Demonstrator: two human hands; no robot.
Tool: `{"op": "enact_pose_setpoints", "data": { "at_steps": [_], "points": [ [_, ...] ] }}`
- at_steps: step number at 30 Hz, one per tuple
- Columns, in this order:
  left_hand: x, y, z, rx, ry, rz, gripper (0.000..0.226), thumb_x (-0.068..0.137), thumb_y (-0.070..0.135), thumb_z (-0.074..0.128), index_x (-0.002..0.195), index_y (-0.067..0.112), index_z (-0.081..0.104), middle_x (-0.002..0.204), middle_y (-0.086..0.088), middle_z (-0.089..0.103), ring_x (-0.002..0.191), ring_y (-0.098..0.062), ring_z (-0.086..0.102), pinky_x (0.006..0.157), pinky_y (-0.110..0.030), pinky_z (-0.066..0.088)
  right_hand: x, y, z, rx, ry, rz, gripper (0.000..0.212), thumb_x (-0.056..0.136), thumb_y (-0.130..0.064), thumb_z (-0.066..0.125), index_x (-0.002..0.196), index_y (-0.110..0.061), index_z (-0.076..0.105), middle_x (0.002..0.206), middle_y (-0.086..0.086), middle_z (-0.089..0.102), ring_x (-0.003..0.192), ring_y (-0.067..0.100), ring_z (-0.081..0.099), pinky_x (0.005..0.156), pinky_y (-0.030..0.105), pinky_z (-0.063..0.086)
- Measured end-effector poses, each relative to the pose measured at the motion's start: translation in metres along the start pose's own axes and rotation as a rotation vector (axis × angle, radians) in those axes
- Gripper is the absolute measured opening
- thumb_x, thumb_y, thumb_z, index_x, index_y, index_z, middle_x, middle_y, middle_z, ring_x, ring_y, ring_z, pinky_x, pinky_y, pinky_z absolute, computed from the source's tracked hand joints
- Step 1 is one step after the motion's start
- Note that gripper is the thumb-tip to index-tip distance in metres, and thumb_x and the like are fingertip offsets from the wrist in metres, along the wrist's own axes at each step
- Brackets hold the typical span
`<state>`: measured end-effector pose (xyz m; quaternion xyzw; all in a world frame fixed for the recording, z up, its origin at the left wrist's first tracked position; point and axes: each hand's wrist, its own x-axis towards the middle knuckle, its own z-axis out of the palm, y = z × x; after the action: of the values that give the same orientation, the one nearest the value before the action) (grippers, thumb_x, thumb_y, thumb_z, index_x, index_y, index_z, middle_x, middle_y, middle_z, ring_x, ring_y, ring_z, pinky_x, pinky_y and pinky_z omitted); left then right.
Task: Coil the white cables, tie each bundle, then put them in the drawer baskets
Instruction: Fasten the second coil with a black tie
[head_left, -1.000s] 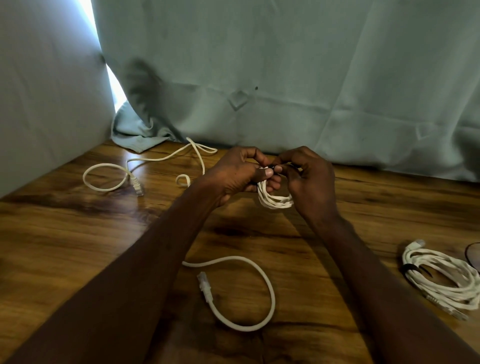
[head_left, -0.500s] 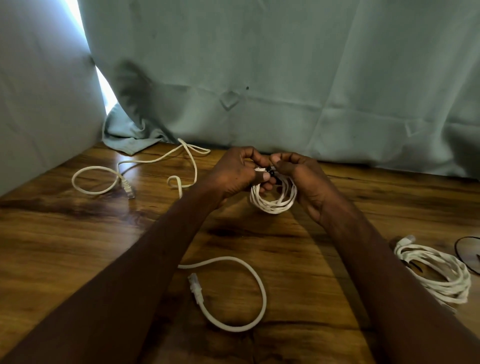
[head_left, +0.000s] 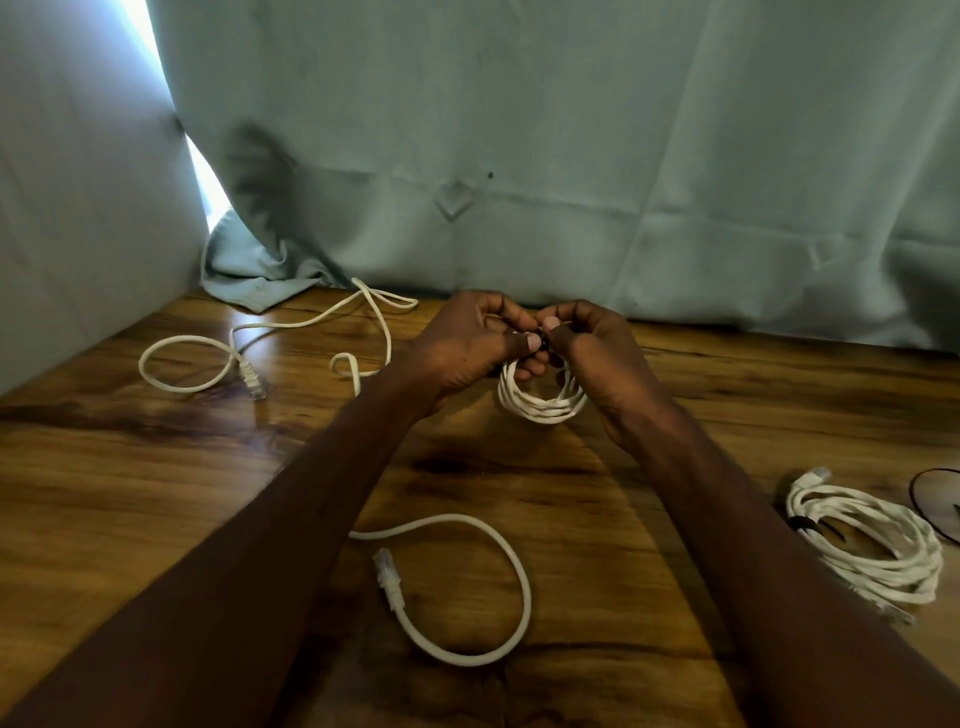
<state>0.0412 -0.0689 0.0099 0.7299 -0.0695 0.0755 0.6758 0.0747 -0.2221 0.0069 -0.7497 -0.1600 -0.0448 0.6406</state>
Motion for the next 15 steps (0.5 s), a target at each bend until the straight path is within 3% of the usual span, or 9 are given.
{"op": "enact_pose_setpoints", "data": {
  "at_steps": [5,10,15],
  "points": [
    [0.0,0.001,-0.008,-0.101,-0.066,-0.096,0.022,0.097,-0.002,0.061,0.118,-0.008,0.063,0.104,-0.029,0.074,0.088,-0.03,0.075,0.083,-0.039,0.063,0.001,0.001,-0.002,-0.027,0.049,-0.063,0.007,0.101,-0.008,0.063,0.102,-0.006,0.07,0.087,0.007,0.072,0.071,0.009,0.069,0.066,0.023,0.055],
    [-0.002,0.005,-0.013,-0.235,-0.16,-0.163,0.027,0.098,-0.007,0.054,0.124,-0.007,0.062,0.111,-0.031,0.071,0.099,-0.033,0.074,0.089,-0.039,0.061,0.003,0.004,-0.003,-0.07,0.082,-0.111,0.008,0.1,-0.009,0.065,0.101,-0.007,0.072,0.092,0.01,0.073,0.075,0.009,0.065,0.062,0.015,0.052],
    [-0.003,0.007,-0.013,-0.286,-0.135,-0.167,0.034,0.097,-0.009,0.055,0.131,-0.011,0.056,0.117,-0.034,0.068,0.101,-0.034,0.073,0.085,-0.037,0.063,0.01,0.009,-0.005,-0.034,0.109,-0.11,0.008,0.099,-0.01,0.067,0.099,-0.008,0.074,0.091,0.007,0.075,0.082,0.011,0.068,0.074,0.023,0.055]
  ]
}}
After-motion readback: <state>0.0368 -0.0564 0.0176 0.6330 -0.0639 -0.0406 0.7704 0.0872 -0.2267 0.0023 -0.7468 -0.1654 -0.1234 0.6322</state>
